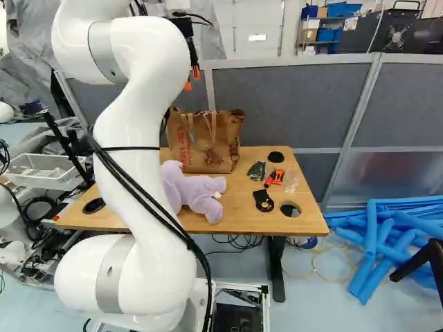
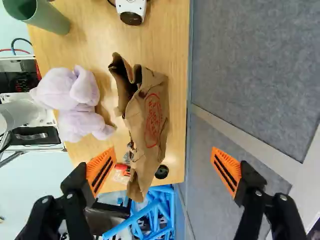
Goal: Pick up the bag on the ground and place it on the table
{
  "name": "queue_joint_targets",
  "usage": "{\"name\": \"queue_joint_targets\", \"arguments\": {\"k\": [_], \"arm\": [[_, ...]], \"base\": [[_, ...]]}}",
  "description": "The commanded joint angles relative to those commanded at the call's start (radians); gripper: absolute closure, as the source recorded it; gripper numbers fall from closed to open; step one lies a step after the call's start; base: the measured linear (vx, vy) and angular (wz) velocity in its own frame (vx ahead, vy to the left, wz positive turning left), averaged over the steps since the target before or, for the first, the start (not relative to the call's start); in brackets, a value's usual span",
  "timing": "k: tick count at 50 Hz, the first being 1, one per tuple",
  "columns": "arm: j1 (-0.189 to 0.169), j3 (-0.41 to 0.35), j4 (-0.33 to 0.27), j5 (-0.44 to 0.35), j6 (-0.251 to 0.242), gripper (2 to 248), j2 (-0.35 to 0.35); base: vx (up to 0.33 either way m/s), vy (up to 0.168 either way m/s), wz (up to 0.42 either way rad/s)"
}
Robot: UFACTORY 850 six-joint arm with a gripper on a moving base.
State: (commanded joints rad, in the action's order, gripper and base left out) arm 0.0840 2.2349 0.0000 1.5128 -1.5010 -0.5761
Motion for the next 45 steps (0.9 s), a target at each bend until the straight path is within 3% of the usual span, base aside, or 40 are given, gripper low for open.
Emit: {"name": "queue_joint_targets", "arguments": {"k": [25, 45], "arm": [[0.000, 0.000, 0.000, 0.000, 0.000, 3, 0.000], [0.000, 0.000, 0.000, 0.000, 0.000, 3, 0.000]], "base": [[-0.012, 0.000, -0.004], [-0.165, 0.001, 0.009]]}}
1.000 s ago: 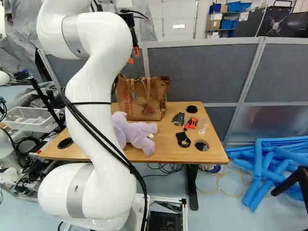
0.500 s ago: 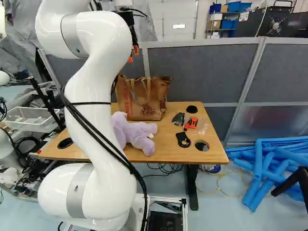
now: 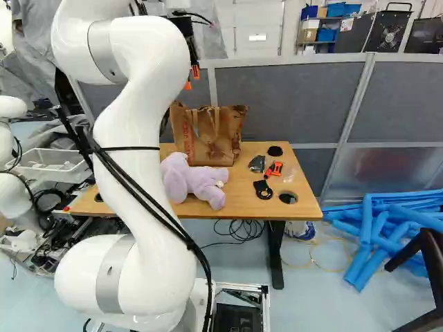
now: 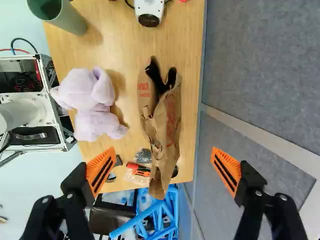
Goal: Pick up the bag on the ground and place it on the table
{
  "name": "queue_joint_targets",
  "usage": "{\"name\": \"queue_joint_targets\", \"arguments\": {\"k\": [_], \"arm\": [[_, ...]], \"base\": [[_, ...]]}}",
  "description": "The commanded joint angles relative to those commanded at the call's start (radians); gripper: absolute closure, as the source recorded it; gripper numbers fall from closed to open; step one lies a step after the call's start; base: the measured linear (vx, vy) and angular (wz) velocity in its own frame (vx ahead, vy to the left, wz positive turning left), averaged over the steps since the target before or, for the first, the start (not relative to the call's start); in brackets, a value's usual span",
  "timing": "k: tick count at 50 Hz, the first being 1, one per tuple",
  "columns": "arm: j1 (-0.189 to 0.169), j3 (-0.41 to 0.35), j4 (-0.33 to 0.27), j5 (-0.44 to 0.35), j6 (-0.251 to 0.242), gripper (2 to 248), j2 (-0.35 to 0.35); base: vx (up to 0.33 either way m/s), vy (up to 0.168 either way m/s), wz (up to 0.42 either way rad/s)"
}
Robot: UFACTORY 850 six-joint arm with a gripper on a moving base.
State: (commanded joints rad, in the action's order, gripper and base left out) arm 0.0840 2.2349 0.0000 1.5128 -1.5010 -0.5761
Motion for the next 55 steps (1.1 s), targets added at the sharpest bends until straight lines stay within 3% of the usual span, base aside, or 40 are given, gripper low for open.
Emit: {"name": "queue_joint_targets", "arguments": {"k": [55], "arm": [[0.000, 0.000, 0.000, 0.000, 0.000, 3, 0.000]], "base": [[-0.190, 0.000, 0.014]]}}
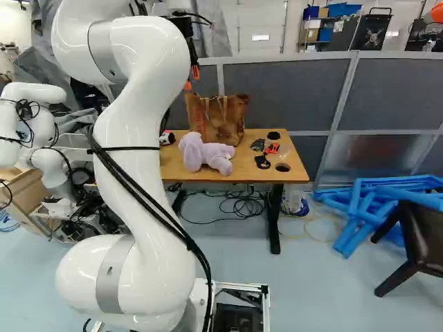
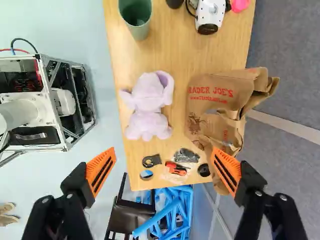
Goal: Pick up the bag on the ground and place it on the table
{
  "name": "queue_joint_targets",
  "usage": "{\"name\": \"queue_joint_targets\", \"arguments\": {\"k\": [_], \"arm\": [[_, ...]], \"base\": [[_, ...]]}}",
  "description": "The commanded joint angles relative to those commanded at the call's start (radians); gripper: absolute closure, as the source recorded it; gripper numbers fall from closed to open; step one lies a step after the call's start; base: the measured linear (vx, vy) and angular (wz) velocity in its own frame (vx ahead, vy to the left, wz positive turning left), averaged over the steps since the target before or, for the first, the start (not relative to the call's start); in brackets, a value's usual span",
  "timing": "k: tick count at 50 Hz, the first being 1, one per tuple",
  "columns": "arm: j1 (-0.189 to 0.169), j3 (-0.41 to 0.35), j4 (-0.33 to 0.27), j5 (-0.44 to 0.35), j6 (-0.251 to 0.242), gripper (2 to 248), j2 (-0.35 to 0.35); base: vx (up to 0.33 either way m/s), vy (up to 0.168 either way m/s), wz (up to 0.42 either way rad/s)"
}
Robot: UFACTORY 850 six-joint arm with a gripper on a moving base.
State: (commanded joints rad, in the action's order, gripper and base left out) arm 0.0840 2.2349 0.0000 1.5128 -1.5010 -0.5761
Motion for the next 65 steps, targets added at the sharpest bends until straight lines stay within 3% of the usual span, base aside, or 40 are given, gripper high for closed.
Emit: {"name": "queue_joint_targets", "arguments": {"k": [47, 65], "arm": [[0.000, -0.013, 0.000, 0.000, 0.000, 3, 0.009], [0.001, -0.034, 0.000, -0.006, 0.004, 3, 0.022]], "base": [[-0.186, 0.002, 0.014], [-0.011, 0.000, 0.001]]}}
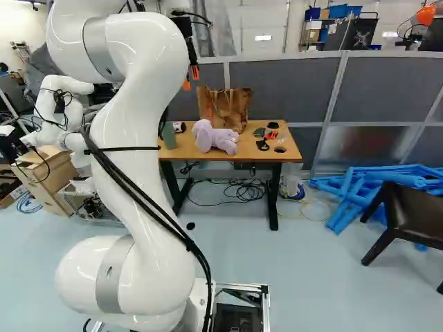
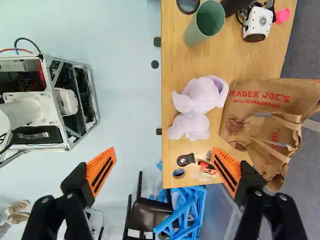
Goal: Pick up the bag on the ground and place it on the table
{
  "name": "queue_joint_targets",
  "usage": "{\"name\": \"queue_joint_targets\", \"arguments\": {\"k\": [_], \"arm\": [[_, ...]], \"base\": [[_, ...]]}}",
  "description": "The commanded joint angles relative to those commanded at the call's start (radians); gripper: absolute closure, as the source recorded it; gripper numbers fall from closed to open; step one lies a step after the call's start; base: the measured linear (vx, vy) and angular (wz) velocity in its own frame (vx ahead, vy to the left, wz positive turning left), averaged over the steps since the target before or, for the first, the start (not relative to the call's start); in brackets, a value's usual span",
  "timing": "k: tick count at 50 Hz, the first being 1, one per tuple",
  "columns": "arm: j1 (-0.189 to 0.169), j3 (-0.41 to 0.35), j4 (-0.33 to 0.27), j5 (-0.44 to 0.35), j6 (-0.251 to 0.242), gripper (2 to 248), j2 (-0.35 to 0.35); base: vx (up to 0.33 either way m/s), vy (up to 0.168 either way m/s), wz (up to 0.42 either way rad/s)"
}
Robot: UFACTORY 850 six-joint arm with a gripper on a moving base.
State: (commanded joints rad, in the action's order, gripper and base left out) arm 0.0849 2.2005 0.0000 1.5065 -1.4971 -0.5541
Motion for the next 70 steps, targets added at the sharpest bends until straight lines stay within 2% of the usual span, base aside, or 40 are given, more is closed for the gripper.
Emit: {"name": "queue_joint_targets", "arguments": {"k": [18, 35, 53, 70], "arm": [[-0.001, -0.036, 0.000, -0.040, 0.025, 3, 0.014], [-0.004, -0.099, 0.000, -0.111, 0.070, 3, 0.039], [-0.008, -0.196, 0.000, -0.221, 0.139, 3, 0.077], [-0.013, -0.320, 0.000, -0.360, 0.227, 3, 0.126]], "base": [[0.000, 0.000, 0.000], [0.000, 0.000, 0.000], [0.000, 0.000, 0.000], [0.000, 0.000, 0.000]]}}
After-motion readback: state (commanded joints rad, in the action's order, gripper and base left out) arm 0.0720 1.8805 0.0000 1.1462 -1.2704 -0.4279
